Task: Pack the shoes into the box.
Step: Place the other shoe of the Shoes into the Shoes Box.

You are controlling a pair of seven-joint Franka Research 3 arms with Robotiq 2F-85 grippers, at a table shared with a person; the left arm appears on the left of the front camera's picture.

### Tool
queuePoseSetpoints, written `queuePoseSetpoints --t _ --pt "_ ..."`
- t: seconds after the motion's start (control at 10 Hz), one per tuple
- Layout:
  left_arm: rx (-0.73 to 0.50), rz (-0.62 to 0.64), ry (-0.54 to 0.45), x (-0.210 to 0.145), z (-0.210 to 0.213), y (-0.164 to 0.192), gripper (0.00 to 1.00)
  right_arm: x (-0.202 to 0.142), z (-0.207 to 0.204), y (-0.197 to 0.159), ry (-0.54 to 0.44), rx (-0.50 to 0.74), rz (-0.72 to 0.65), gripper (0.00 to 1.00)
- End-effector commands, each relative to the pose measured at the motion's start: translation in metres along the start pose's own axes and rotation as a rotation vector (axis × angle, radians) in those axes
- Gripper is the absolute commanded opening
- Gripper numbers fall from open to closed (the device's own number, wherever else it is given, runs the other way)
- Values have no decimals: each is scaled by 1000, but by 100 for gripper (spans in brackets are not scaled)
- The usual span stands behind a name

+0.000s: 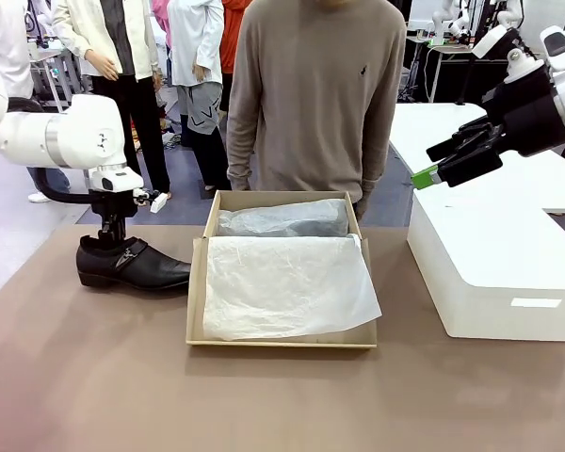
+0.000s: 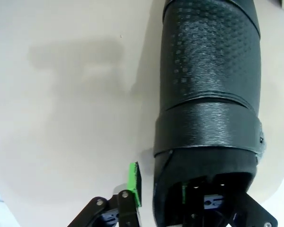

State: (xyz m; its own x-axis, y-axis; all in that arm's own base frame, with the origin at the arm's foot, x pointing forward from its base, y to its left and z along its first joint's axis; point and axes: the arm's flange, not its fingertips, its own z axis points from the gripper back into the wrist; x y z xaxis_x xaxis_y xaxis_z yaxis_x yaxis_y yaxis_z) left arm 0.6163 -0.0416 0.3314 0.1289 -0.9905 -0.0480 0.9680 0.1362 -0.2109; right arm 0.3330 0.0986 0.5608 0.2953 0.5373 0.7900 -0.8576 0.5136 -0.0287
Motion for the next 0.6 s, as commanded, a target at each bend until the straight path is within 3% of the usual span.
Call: queuePoseSetpoints --t 0.0,0.5 --pt "34 -2 10 -6 -3 2 0 0 -1 -2 -14 11 9 100" --pt "73 -8 41 -5 1 -6 0 0 -1 -2 -14 11 9 100"
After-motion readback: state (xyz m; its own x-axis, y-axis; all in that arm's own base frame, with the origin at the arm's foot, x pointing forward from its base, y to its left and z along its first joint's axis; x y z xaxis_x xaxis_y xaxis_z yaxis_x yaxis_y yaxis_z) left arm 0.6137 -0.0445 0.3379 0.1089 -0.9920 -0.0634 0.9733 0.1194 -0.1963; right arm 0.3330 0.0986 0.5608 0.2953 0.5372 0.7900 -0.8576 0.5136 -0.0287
